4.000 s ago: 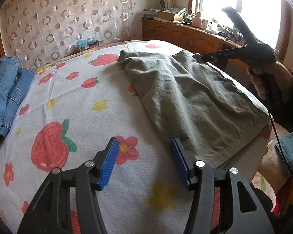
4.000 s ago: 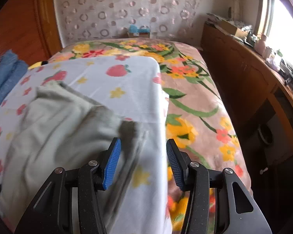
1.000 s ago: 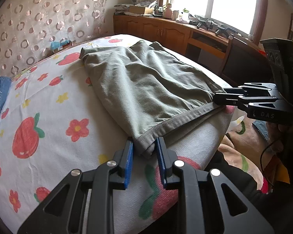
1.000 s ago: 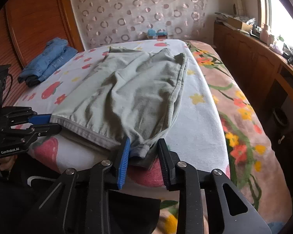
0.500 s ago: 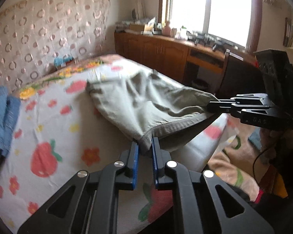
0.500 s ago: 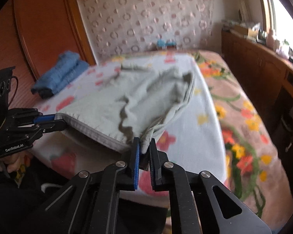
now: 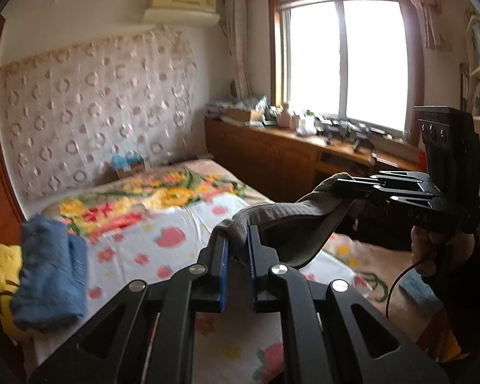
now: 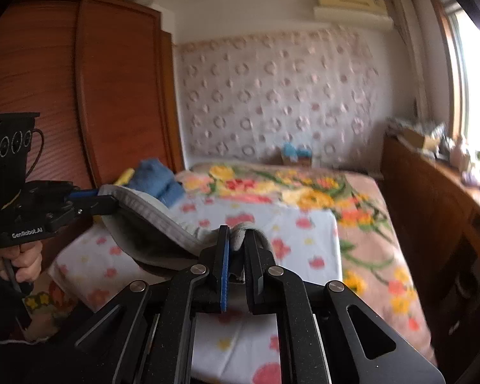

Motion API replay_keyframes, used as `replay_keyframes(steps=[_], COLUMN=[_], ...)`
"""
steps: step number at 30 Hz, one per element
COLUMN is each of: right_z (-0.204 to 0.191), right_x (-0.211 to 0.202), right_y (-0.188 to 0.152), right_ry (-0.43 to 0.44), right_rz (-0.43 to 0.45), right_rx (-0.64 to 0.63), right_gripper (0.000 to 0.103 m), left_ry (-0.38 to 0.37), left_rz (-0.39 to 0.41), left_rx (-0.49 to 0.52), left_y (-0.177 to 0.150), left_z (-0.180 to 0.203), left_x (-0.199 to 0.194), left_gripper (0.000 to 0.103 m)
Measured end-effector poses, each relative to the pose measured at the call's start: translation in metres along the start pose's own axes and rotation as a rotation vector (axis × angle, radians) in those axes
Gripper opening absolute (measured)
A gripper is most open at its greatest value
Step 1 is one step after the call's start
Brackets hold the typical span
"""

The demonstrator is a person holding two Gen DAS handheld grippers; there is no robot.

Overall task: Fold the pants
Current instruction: 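Lift the held pants hem up with both grippers, then carry the hem over the pants and lower it with both grippers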

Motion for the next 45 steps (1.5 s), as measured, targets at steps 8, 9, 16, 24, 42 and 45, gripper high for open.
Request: replay_keyframes(steps=[8, 9, 16, 24, 42, 45], right_z=[-0.025, -0.027, -0.018, -0.03, -0.087, -0.09], right_x=[0.046, 0.059, 0.144, 0.2, 0.169, 0.17], right_y=[0.039, 0.04, 0.084, 0.044, -0.117, -0.134], right_ry=[0.032, 0.032, 0.004, 0.053, 0.114, 0.115], right_rz=[0.009, -0.001, -0.009, -0.156, -0.379, -0.393], right_rx=[-0.061, -0.069, -0.066, -0.096, -0.107, -0.081], right_gripper=[0.005, 0.005, 0.005, 0.005, 0.005, 0.005], left_ry=[0.087, 0.101, 0.178, 0.211, 0.142, 0.14], left_rz=[0.029, 0.018, 0.038, -0.092, -0.26, -0.27], left_rx=[-0.047, -0.044, -0.072, -0.065, -0.182, -0.208], left_y=[0.012, 0.012, 0.059, 0.008, -0.152, -0.164], left_z=[-0.06, -0.073, -0.14, -0.169, -0.119, -0.119], left_x=[0.0, 0.009, 0.043, 0.072, 0.062, 0.064], left_gripper=[0.008, 0.008, 0.008, 0.008, 0.009, 0.009])
Point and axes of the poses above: each gripper's, at about its wrist camera, not at the fingertips, and x roughly the way its jaws point, z to its right, y to its top, the point moved 10 cm from there along x, roughly the way its jaws point, and after that the axes turned 12 degrees about -y, right-handed, at the moved point
